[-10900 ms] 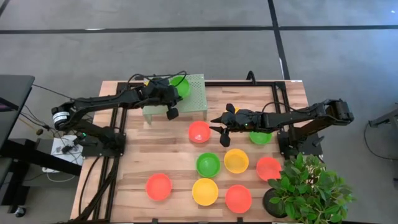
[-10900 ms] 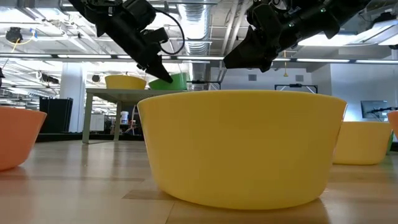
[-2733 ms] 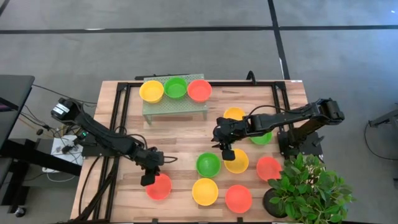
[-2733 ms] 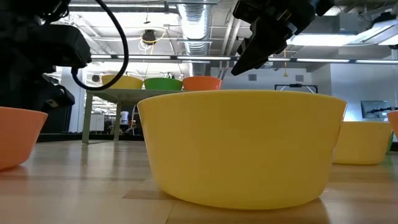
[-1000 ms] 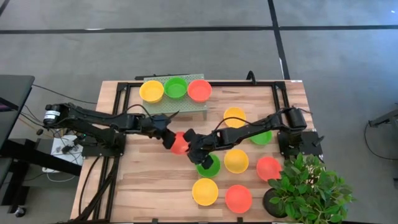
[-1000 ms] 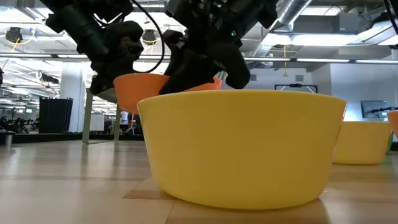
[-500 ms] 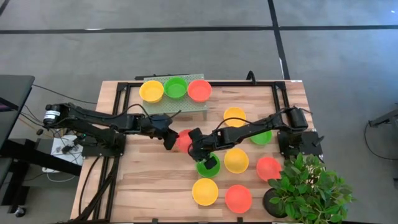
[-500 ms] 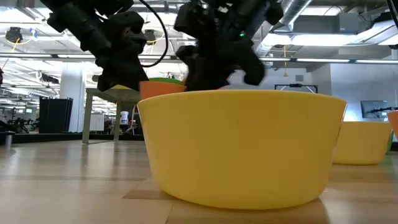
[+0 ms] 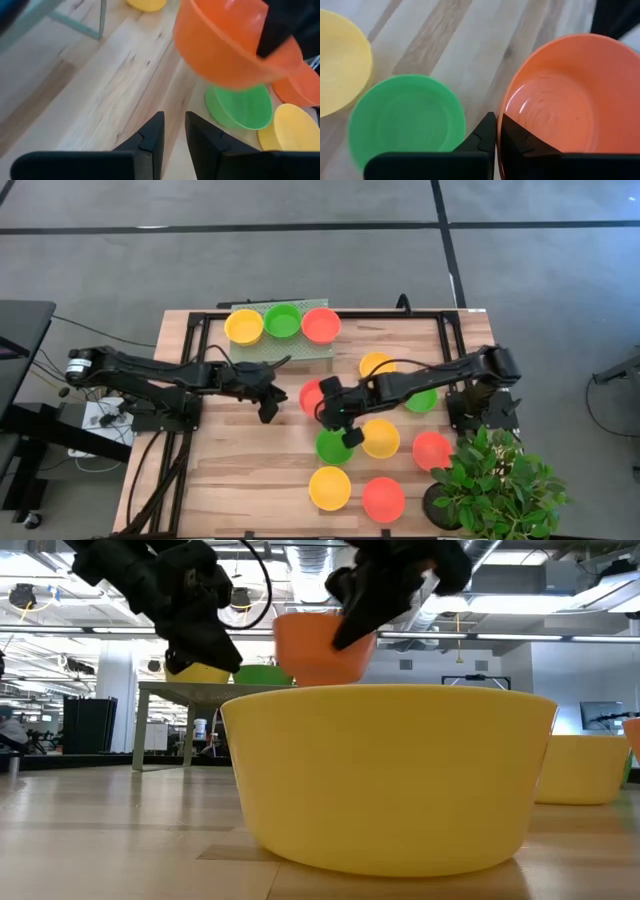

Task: Pick & Place Mini bowls
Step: Stack the orange bowl on top of the other orange bowl on the shelf

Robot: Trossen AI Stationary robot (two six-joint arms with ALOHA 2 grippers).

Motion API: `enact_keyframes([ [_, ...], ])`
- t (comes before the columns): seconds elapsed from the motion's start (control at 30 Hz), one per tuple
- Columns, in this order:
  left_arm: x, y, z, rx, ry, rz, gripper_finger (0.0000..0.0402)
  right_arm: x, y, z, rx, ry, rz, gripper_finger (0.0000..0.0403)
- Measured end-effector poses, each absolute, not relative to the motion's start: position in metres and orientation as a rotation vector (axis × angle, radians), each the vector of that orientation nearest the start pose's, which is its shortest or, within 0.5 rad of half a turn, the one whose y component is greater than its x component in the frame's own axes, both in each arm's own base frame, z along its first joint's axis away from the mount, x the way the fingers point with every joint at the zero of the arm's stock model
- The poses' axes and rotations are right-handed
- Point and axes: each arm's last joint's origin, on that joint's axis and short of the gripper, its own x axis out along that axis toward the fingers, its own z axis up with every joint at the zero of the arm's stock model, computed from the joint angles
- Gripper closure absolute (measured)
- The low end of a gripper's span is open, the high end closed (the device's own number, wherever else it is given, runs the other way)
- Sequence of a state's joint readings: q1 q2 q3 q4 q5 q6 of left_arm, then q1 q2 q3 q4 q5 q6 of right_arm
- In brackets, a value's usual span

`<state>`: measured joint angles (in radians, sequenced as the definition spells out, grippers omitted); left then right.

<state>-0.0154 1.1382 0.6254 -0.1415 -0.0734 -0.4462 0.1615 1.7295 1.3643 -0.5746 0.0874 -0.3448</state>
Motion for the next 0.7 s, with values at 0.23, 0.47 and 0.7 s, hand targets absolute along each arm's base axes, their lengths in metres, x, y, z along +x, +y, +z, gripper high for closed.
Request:
enact_keyframes([
  [0.23,0.224,-0.005,0.225,-0.370,0.593,0.167,0.0323,0.341,0.049,0.282,-0.442,0.933,0.087,0.0400],
  [0.47,0.224,-0.013,0.225,-0.320,0.601,0.121,0.0323,0.332,0.047,0.300,-0.446,0.873,0.046,0.0398],
  [0.7,0.223,-0.021,0.227,-0.224,0.590,0.091,0.0323,0.326,0.039,0.310,-0.465,0.851,-0.038,0.0400],
])
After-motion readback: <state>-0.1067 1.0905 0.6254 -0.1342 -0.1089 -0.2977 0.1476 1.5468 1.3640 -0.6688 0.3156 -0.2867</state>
